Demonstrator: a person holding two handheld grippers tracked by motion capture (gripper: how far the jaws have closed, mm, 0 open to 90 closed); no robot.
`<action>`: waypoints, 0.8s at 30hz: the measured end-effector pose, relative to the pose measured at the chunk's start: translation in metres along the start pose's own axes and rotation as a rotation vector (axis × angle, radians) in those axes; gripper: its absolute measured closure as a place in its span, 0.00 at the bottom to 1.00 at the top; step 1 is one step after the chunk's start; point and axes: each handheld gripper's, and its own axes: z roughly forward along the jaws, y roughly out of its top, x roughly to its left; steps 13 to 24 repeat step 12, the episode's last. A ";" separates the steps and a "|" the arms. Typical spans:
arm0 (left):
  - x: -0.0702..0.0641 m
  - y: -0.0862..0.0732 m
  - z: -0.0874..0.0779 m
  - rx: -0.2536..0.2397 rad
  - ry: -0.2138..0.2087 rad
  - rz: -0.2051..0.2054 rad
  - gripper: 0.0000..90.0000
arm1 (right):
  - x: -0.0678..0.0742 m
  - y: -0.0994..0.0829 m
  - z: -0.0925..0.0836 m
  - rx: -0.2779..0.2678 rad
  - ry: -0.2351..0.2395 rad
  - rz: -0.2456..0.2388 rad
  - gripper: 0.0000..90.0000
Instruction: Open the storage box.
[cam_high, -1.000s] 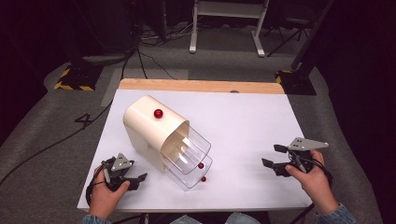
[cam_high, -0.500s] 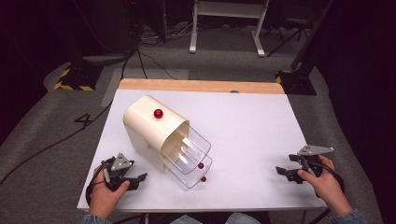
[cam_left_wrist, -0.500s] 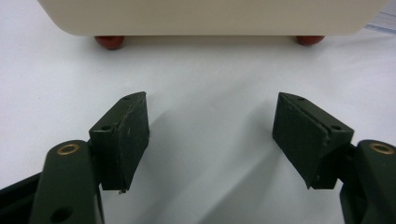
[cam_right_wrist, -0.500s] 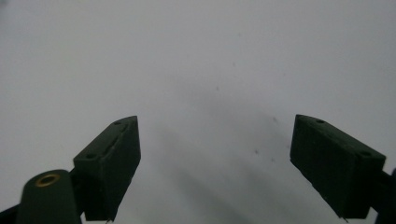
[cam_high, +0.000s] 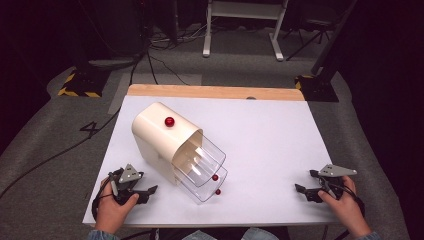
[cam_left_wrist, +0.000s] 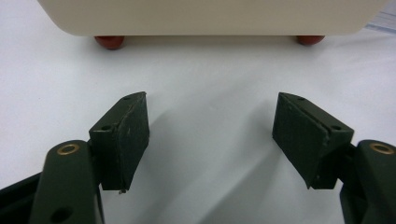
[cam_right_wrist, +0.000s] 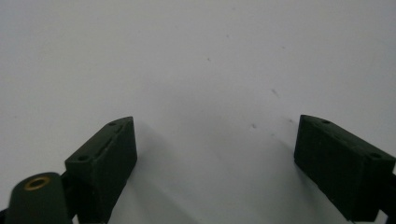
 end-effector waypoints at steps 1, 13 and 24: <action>0.000 0.000 0.000 0.000 0.002 0.000 0.31 | 0.000 0.000 0.000 -0.001 -0.005 -0.005 0.15; -0.003 0.000 0.000 0.000 0.016 0.016 0.31 | 0.001 0.000 0.001 0.010 -0.033 0.003 0.09; -0.003 0.000 0.000 0.000 0.016 0.016 0.31 | 0.001 0.000 0.001 0.010 -0.033 0.003 0.09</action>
